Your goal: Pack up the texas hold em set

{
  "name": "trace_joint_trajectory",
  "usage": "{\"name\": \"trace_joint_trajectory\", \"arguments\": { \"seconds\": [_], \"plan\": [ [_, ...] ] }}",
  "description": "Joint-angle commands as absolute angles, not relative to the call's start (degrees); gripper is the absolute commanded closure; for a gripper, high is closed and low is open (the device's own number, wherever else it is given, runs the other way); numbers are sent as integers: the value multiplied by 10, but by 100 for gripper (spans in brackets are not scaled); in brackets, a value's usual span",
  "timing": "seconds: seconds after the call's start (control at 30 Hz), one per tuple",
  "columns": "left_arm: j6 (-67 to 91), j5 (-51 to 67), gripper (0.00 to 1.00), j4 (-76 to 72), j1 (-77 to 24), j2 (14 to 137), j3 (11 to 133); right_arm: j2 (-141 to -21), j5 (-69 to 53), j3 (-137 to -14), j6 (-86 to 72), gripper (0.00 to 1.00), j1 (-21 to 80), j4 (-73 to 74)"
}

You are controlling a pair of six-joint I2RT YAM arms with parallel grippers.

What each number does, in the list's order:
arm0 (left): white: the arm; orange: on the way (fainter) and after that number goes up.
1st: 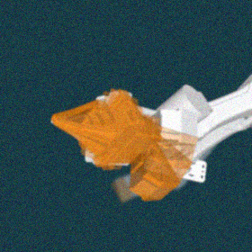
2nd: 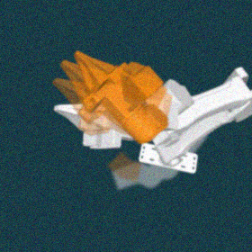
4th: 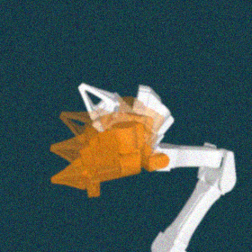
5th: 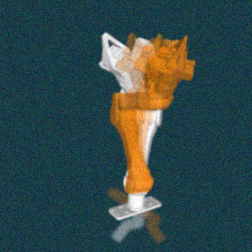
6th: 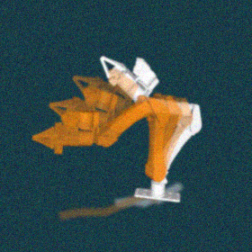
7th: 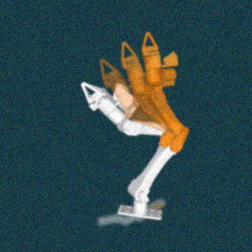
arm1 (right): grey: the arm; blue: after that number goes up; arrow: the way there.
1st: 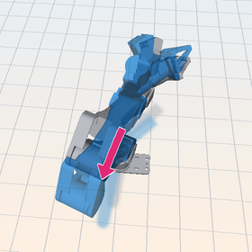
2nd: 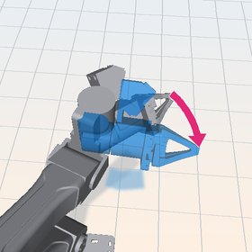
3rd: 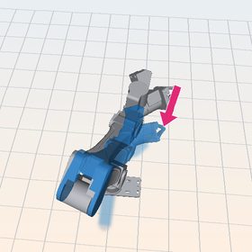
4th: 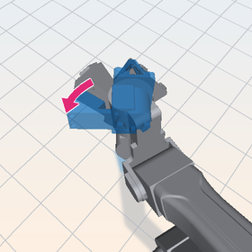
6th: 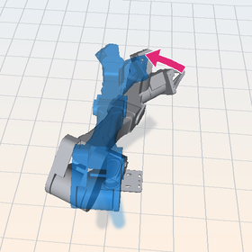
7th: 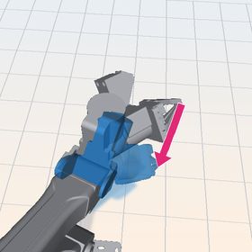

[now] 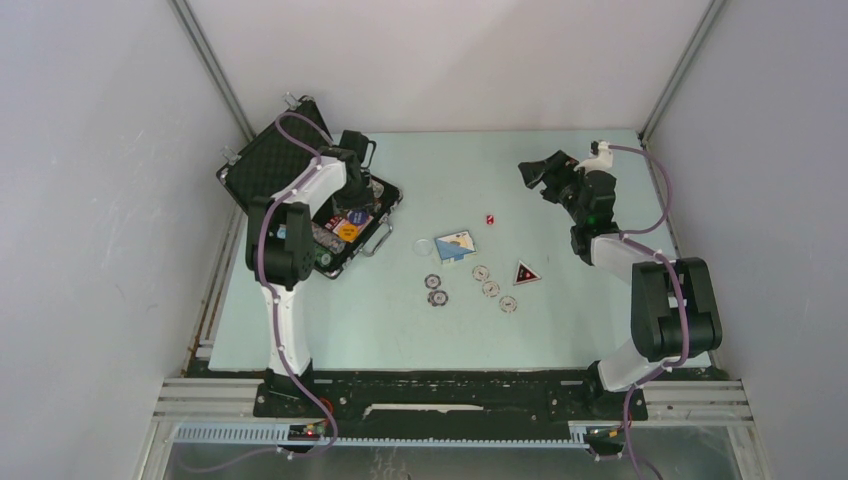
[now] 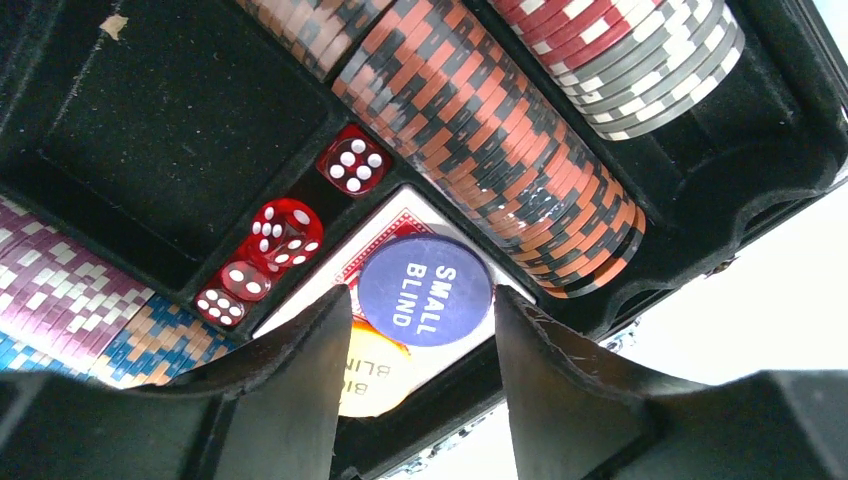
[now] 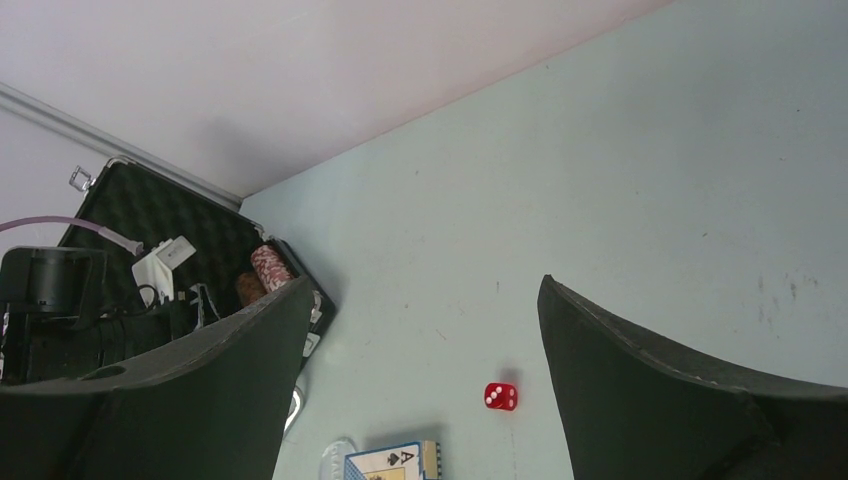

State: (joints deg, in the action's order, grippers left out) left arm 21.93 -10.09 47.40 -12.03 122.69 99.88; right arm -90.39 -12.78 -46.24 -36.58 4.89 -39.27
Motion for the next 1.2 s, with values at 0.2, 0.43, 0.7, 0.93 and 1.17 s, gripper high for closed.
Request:
{"name": "trace_joint_trajectory", "arguments": {
  "seconds": [0.2, 0.43, 0.7, 0.93, 1.17],
  "plan": [
    [207, -94, 31, 472, -120, 1212, 1004, -909, -136, -477, -374, 8, 45, -417],
    [160, -184, 11, 412, -172, 1042, 941, -915, -142, -487, -374, 8, 43, -408],
    [239, -114, 5, 352, -288, 1079, 995, -905, -137, -487, -367, 8, 33, -383],
    [377, -106, 16, 243, -358, 1187, 1065, -898, -119, -480, -384, 9, 10, -370],
    [446, -157, 36, 242, -406, 1319, 1190, -886, -123, -467, -401, 11, -37, -357]
  ]
}}
